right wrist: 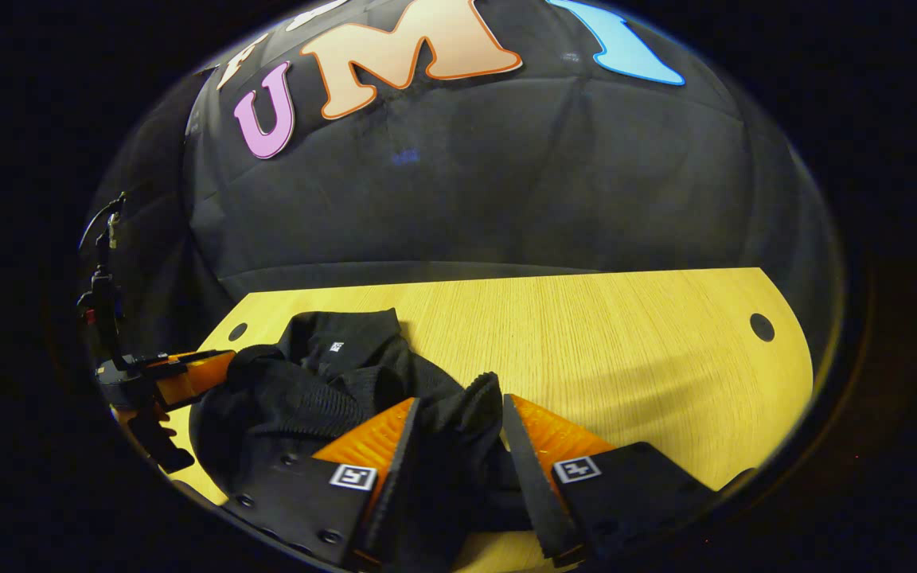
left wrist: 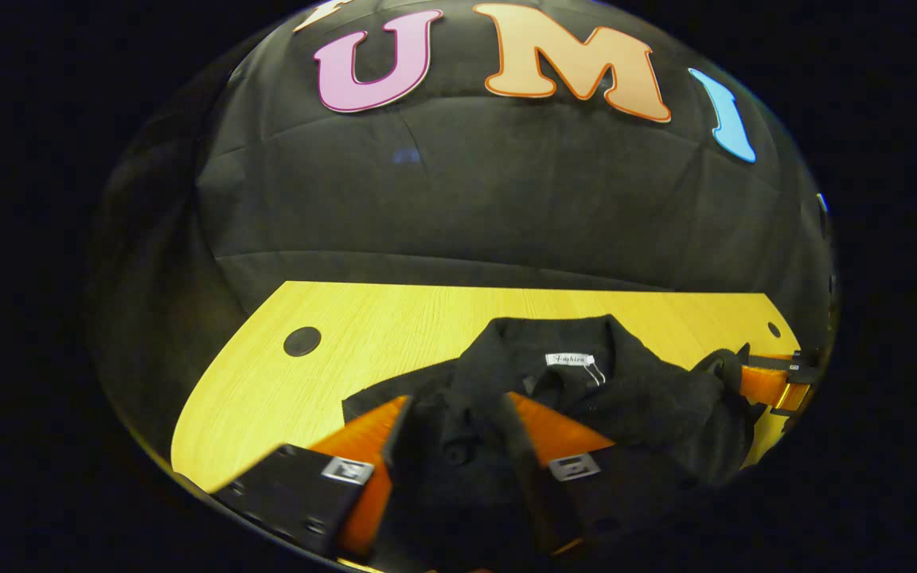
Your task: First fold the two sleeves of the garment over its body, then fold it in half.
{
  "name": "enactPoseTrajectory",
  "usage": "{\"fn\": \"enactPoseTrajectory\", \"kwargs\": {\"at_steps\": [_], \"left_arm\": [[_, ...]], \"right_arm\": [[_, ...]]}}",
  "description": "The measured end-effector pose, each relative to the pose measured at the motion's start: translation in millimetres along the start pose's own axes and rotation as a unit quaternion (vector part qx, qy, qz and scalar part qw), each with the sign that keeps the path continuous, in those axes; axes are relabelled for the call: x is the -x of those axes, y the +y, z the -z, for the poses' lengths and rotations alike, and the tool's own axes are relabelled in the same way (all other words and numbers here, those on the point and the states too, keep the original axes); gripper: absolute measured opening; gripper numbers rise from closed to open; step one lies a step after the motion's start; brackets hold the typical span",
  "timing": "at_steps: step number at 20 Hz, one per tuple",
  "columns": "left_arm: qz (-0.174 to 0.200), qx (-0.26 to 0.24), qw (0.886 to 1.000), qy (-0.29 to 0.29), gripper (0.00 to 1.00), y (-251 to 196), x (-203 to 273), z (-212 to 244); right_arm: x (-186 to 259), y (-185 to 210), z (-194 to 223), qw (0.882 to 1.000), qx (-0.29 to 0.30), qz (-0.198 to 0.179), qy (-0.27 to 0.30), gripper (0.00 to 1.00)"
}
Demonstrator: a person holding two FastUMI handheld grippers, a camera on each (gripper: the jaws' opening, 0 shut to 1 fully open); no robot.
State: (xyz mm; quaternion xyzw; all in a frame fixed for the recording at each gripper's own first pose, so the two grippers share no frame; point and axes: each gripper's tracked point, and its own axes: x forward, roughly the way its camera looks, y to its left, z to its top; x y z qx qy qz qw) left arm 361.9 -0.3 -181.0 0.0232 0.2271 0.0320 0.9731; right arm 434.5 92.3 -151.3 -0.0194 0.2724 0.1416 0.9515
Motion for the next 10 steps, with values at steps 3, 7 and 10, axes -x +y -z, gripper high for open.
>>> {"fn": "enactPoseTrajectory", "kwargs": {"at_steps": [3, 7, 10], "left_arm": [[0.005, 0.008, 1.0, -0.016, 0.97, -4.4, 9.9, -10.0], [0.004, 0.003, 0.999, -0.037, 0.95, -1.9, 33.2, -26.0], [0.004, -0.003, 0.998, -0.066, 0.95, 2.2, 59.4, -45.0]], "right_arm": [[12.5, -3.2, -8.5, 1.0, 0.012, 0.004, -0.015, 0.88], [43.6, -2.8, -27.5, 0.998, 0.026, 0.011, -0.053, 0.99], [76.2, 5.9, -40.3, 0.996, 0.023, 0.008, -0.085, 0.95]]}}
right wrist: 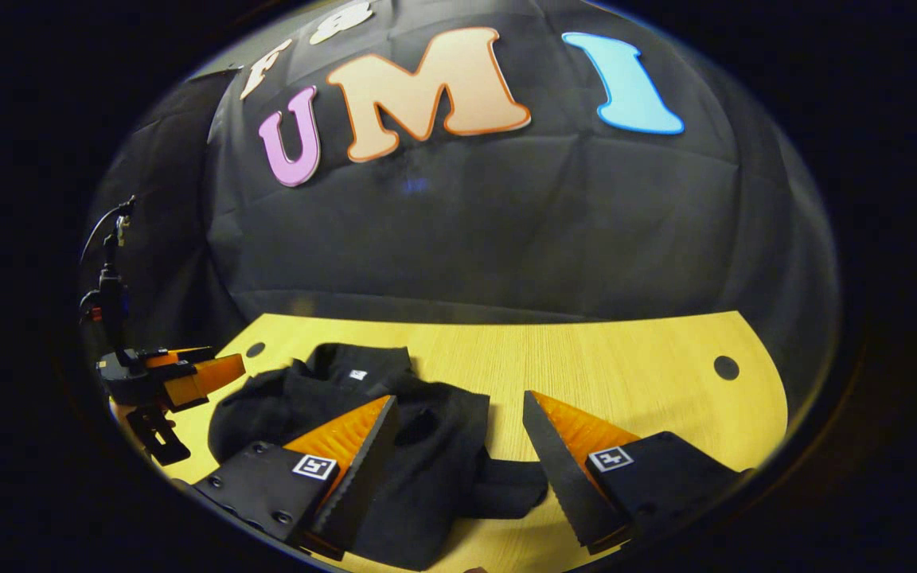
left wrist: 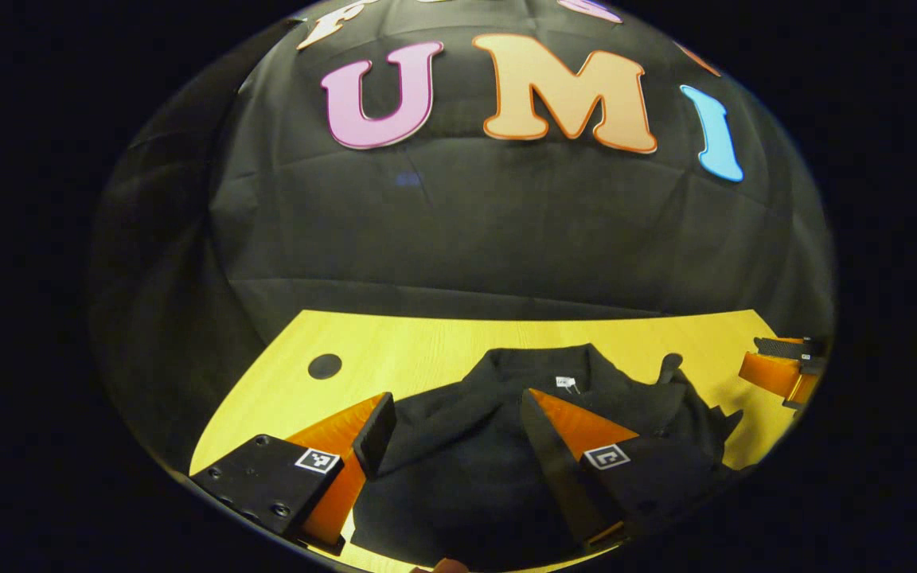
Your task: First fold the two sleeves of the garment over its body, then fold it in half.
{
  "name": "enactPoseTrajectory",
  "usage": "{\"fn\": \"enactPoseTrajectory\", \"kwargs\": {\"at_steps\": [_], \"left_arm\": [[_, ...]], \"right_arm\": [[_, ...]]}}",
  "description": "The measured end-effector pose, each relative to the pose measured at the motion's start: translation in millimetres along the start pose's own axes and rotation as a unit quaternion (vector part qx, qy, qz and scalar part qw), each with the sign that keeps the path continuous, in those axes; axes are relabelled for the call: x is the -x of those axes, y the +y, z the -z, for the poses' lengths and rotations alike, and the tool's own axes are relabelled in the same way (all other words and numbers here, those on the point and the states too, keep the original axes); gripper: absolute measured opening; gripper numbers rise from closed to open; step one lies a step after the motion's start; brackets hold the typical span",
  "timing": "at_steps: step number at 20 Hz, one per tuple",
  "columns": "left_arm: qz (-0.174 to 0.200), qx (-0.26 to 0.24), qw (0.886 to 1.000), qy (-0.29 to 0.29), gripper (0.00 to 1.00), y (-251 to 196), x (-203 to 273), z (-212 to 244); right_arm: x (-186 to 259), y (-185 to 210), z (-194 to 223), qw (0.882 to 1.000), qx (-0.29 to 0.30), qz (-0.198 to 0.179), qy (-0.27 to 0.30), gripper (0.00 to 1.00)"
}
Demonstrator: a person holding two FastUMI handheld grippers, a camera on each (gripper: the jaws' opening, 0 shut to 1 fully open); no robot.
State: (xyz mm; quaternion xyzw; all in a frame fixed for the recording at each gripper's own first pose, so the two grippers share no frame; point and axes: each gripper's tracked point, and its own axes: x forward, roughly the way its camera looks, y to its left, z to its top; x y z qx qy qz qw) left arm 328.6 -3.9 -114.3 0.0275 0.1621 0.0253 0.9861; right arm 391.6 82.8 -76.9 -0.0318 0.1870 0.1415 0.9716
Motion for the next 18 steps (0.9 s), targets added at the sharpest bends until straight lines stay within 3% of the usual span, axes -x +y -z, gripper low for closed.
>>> {"fn": "enactPoseTrajectory", "kwargs": {"at_steps": [4, 11, 14, 15, 17, 18], "left_arm": [[0.007, -0.012, 0.999, -0.04, 0.95, 3.6, 46.2, -24.1], [0.054, -0.012, 0.992, -0.112, 0.94, -1.4, 157.2, -36.2], [0.07, -0.013, 0.99, -0.124, 0.93, -0.8, 200.9, -22.2], [0.077, -0.007, 0.989, -0.13, 0.97, -1.7, 215.0, -18.6], [0.091, 0.008, 0.986, -0.136, 0.93, -4.7, 240.6, -12.8], [0.096, 0.013, 0.986, -0.137, 0.97, -6.1, 250.3, -8.4]], "right_arm": [[51.3, 16.2, -9.6, 0.999, 0.002, 0.004, -0.035, 0.99], [166.8, 76.2, -2.6, 0.994, 0.003, -0.006, -0.106, 0.99], [218.8, 101.1, 3.1, 0.989, 0.0, -0.007, -0.149, 0.98], [234.1, 107.4, 6.0, 0.987, -0.001, -0.006, -0.163, 0.94], [262.0, 119.0, 14.3, 0.983, 0.0, -0.005, -0.186, 0.97], [275.4, 124.4, 20.2, 0.981, 0.003, -0.004, -0.193, 0.97]]}}
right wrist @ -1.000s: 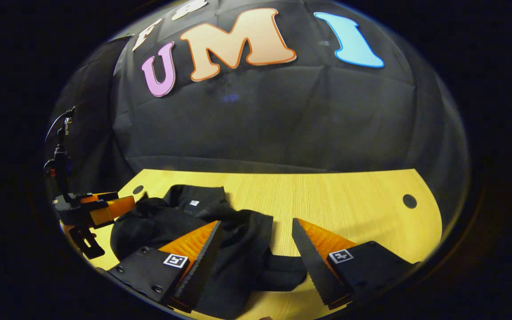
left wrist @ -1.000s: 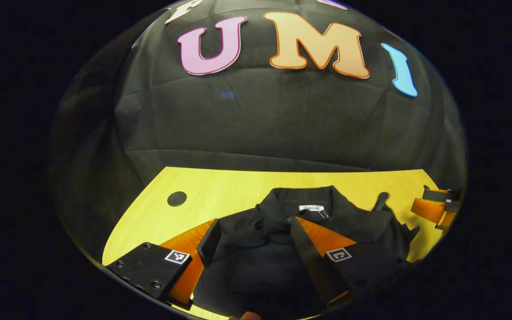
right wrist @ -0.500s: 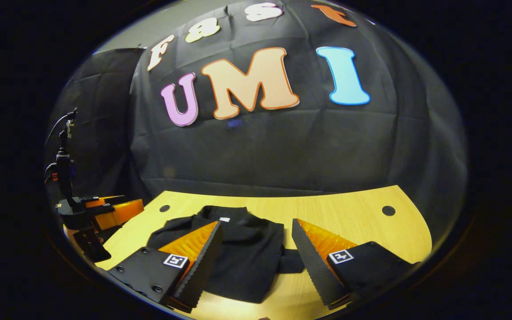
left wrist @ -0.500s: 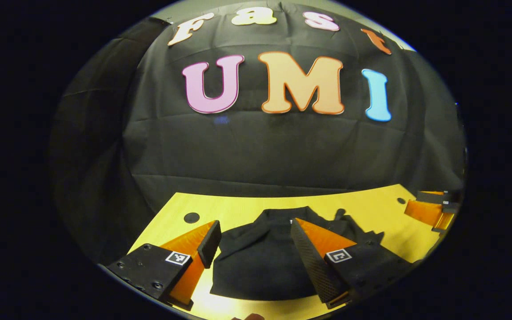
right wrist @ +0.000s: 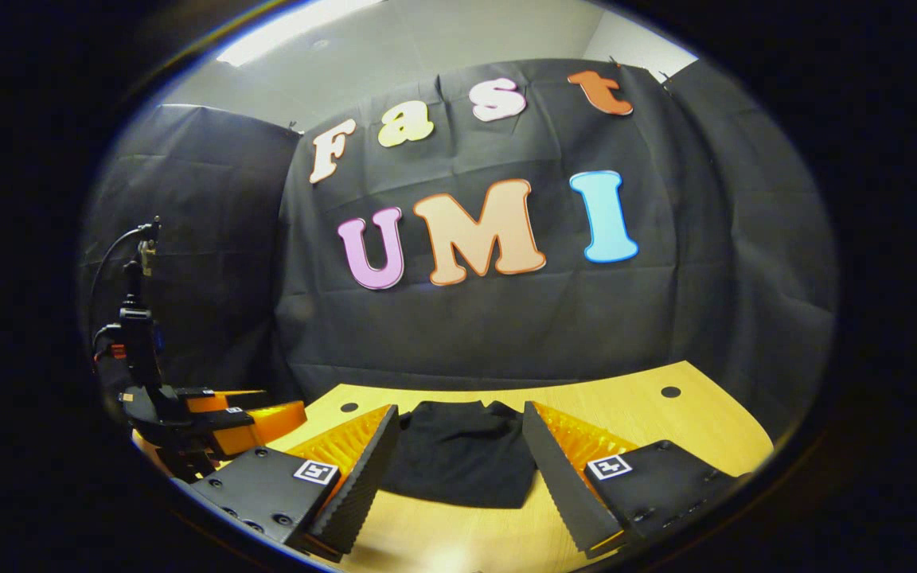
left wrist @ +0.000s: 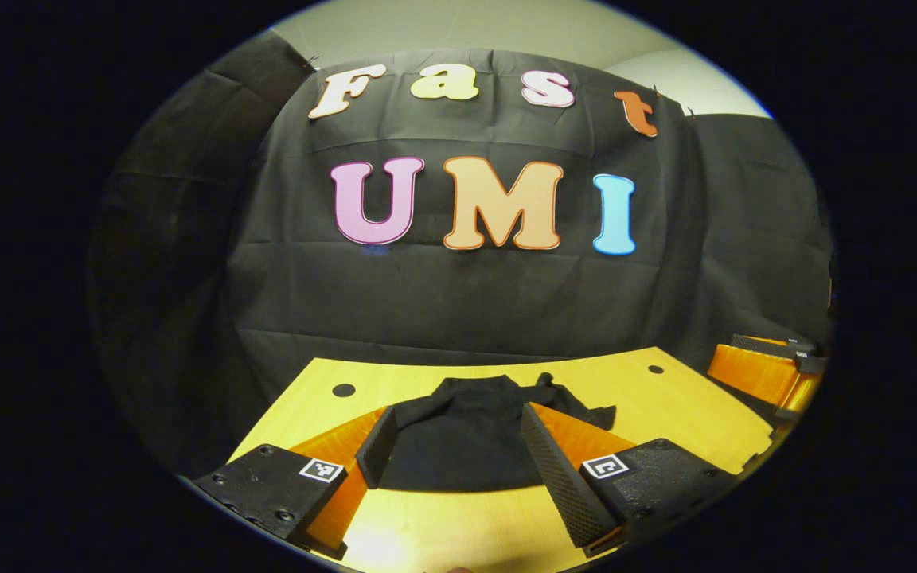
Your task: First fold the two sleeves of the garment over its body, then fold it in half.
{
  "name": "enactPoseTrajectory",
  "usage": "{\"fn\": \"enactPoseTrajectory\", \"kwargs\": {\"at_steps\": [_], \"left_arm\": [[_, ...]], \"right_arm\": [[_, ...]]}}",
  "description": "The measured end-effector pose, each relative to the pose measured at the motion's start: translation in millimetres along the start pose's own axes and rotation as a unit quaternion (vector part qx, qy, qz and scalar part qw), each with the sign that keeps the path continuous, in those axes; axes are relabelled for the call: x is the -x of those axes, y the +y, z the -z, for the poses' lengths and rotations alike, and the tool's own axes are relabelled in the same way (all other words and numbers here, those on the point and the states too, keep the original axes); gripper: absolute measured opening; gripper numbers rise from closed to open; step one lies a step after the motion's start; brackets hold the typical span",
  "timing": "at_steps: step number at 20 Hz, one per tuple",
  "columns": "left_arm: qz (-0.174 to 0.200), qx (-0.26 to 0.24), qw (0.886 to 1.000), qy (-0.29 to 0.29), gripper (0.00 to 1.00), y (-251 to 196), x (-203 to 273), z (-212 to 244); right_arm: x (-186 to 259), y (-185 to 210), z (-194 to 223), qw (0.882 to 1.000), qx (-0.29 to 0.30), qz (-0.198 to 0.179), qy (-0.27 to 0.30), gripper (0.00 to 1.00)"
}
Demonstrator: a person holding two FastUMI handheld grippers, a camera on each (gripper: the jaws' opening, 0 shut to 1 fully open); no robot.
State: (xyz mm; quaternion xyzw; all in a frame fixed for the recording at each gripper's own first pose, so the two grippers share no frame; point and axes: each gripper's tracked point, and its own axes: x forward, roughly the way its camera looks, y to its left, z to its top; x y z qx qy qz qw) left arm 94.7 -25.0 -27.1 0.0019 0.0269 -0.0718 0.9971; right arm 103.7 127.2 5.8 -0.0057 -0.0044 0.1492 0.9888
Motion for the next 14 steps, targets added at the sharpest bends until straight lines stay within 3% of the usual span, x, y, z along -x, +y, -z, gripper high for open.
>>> {"fn": "enactPoseTrajectory", "kwargs": {"at_steps": [2, 3, 6, 10, 14], "left_arm": [[0.001, 0.005, 1.0, -0.009, 0.93, -1.3, 21.0, -2.0], [0.004, 0.005, 1.0, -0.018, 0.97, -2.0, 31.9, -6.4], [0.007, 0.001, 0.999, -0.035, 0.92, -0.9, 53.2, -12.1], [0.022, 0.003, 0.999, -0.026, 0.93, -3.9, 81.1, -3.8], [0.031, 0.005, 0.999, -0.019, 0.93, -4.7, 99.2, 2.9]], "right_arm": [[25.3, 8.2, 1.9, 1.0, 0.004, 0.005, -0.013, 0.94], [35.4, 13.9, 4.3, 1.0, 0.003, 0.005, -0.017, 1.0], [62.5, 30.5, 15.0, 1.0, -0.015, 0.004, -0.019, 0.94], [85.0, 50.1, 15.2, 0.999, -0.018, -0.004, -0.044, 0.97], [95.5, 64.6, 24.9, 0.999, -0.016, -0.012, -0.037, 0.94]]}}
